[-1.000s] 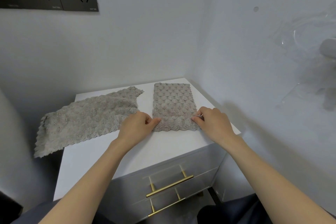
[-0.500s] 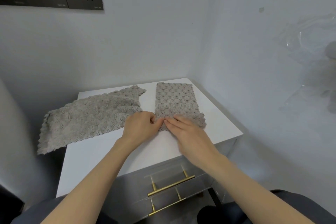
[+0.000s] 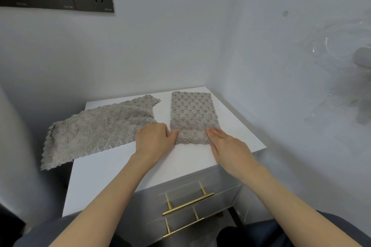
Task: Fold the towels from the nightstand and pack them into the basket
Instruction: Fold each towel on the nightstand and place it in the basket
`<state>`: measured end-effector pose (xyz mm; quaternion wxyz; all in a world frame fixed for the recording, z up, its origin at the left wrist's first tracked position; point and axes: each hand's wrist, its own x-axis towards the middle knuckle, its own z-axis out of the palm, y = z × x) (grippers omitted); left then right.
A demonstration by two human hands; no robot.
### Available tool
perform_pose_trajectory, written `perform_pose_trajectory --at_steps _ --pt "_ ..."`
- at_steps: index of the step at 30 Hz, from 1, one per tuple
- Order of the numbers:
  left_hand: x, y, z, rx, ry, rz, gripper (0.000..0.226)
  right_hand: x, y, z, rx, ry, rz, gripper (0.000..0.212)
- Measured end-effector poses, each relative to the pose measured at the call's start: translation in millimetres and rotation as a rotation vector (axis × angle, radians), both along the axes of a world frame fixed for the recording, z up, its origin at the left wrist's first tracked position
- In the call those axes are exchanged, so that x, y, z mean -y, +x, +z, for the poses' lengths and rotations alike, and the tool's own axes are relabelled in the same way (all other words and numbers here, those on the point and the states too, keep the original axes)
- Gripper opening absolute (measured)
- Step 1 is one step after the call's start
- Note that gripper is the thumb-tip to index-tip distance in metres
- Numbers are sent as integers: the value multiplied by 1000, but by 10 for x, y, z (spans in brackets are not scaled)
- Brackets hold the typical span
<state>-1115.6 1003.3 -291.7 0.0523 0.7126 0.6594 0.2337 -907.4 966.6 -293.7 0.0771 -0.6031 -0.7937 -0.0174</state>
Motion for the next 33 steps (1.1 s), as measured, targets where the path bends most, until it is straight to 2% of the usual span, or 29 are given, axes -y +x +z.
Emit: perform_pose_trajectory --at_steps 3,5,7,10,13,16,23,24,28,33 --pt "52 5 46 -12 201 -115 18 -32 77 31 51 -3 54 50" --pt "62 -11 70 -61 270 -293 21 -53 112 47 37 -10 59 52" --pt "75 -49 101 -94 243 -406 29 -63 125 54 16 -1 60 52" --pt "94 -126 105 -135 167 -461 35 -81 147 50 -53 29 69 49" --pt "102 -213 93 -158 39 -426 46 -125 190 50 -247 39 30 40" --pt "88 -260 80 -89 32 -384 43 -178 241 45 -451 27 -21 28" --pt "35 -166 70 303 -77 -218 17 -215 232 59 -725 65 -75 10" --pt "28 -151 78 350 -89 -212 14 -221 228 70 -744 62 -86 11" --pt "39 -123 112 445 -161 -177 26 -237 231 88 -761 10 -144 22" --pt "34 -54 97 470 -210 -72 24 -256 222 54 -645 -15 -232 19"
